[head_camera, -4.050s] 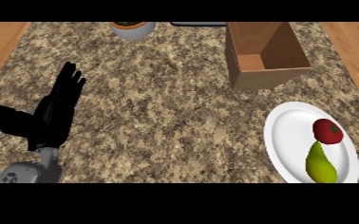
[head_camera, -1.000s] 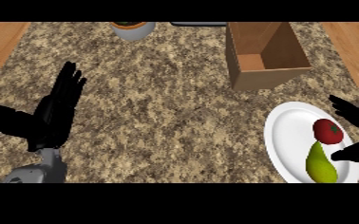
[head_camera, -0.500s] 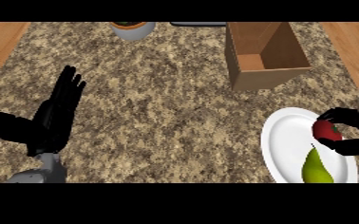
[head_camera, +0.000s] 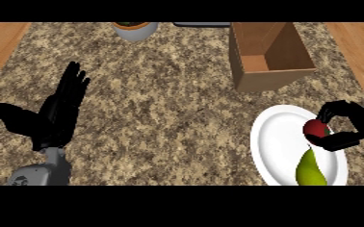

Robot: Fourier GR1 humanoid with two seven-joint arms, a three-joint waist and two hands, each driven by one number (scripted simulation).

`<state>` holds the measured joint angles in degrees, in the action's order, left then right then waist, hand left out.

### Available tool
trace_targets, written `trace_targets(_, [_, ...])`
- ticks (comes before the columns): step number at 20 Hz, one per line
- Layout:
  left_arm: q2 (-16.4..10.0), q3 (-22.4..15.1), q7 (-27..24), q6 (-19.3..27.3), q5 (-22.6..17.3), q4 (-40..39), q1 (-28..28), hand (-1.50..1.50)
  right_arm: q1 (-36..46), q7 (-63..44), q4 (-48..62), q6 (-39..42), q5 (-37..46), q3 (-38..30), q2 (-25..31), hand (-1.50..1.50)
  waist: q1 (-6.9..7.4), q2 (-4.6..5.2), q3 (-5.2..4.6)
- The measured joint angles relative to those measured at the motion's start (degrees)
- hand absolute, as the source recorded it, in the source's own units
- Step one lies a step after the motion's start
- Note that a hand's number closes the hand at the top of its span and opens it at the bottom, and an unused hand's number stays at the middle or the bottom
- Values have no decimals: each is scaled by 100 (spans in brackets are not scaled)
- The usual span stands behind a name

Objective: Pick the tomato from the plate and place it in the cardboard box

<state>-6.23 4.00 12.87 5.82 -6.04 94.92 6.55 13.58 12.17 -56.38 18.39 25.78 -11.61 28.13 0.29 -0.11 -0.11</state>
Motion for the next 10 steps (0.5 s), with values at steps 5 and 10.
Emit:
trace_targets(5, [37,-221,26,-157,7,-53,161,0,990,-999,-617,-846,1040,1031,-867,150,561,19,-58])
trace_targets(10, [88,-410,70,-262,24,-99,305,0,2053,-2370,-789,-1431,2206,2015,-1839,150,860,24,-67])
